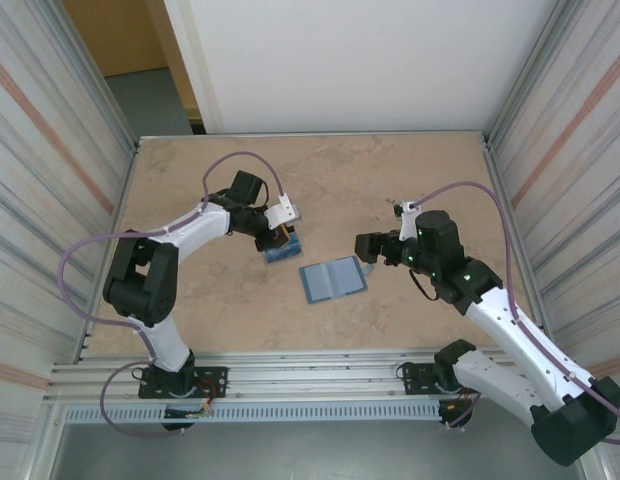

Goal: Take the credit cards out of the card holder

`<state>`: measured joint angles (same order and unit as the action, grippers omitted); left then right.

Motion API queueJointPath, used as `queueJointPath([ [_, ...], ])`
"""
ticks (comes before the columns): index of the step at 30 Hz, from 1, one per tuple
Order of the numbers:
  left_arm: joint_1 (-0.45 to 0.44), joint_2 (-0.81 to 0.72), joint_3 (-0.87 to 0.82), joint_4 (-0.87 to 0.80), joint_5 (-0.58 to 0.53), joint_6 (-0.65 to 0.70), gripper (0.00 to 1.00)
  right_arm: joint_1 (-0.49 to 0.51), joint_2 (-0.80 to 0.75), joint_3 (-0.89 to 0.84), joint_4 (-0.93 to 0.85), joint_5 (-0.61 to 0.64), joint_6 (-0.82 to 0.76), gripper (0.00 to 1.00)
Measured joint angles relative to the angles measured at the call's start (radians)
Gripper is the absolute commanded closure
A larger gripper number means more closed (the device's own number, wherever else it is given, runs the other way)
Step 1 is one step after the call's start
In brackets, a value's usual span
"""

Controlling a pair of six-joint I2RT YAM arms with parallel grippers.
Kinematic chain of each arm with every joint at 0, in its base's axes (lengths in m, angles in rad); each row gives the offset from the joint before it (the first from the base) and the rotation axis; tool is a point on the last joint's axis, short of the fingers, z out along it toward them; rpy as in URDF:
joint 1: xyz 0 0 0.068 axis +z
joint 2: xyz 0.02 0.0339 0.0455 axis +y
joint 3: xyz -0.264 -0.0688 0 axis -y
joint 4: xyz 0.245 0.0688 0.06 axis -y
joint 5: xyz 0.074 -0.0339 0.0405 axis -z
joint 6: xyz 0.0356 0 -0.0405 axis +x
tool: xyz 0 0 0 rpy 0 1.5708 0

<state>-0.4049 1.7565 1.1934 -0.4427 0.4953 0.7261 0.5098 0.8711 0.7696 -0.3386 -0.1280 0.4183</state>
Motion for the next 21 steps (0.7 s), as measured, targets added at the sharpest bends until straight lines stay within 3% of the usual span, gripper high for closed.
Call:
queueJointPath([
  [11, 0.000, -0.027, 0.023, -0.003, 0.002, -0.030, 0.79, 0.000, 0.000, 0.001, 0.000, 0.004, 0.000, 0.01],
  [21, 0.000, -0.373, -0.138, 0.149, -0.053, -0.192, 0.27, -0.006, -0.003, 0.005, -0.019, 0.088, 0.000, 0.01],
])
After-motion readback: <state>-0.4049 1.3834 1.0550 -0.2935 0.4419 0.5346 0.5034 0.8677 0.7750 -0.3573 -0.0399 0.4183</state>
